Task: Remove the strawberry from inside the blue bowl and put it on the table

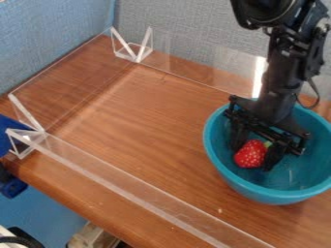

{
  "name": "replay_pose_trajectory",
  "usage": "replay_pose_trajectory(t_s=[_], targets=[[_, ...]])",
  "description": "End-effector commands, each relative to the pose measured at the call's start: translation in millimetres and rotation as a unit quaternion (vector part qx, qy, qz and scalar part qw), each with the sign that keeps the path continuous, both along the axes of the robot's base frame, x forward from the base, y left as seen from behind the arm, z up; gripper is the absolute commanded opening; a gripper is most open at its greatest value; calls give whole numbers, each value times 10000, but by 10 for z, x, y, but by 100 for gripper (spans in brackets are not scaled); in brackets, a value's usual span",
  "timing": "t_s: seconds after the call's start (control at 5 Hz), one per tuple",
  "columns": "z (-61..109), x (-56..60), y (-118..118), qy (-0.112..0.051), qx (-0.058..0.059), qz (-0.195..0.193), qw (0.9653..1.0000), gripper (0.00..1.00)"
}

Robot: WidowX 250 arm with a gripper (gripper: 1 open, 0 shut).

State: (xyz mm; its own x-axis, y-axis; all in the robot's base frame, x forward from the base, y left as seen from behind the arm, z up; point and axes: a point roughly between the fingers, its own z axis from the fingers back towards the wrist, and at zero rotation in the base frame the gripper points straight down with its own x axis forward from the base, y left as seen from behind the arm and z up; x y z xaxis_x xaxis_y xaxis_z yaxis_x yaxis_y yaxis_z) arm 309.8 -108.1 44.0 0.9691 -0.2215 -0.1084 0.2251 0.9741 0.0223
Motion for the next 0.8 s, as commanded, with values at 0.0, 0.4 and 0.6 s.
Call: replay_pose_trajectory(t_s=[0.0,0.4,0.6], targets=[[171,96,-33,-309,-77,-11,9995,0],[225,124,-1,-395,-56,51,9992,0],[245,136,12,-434,-46,79,9990,0]])
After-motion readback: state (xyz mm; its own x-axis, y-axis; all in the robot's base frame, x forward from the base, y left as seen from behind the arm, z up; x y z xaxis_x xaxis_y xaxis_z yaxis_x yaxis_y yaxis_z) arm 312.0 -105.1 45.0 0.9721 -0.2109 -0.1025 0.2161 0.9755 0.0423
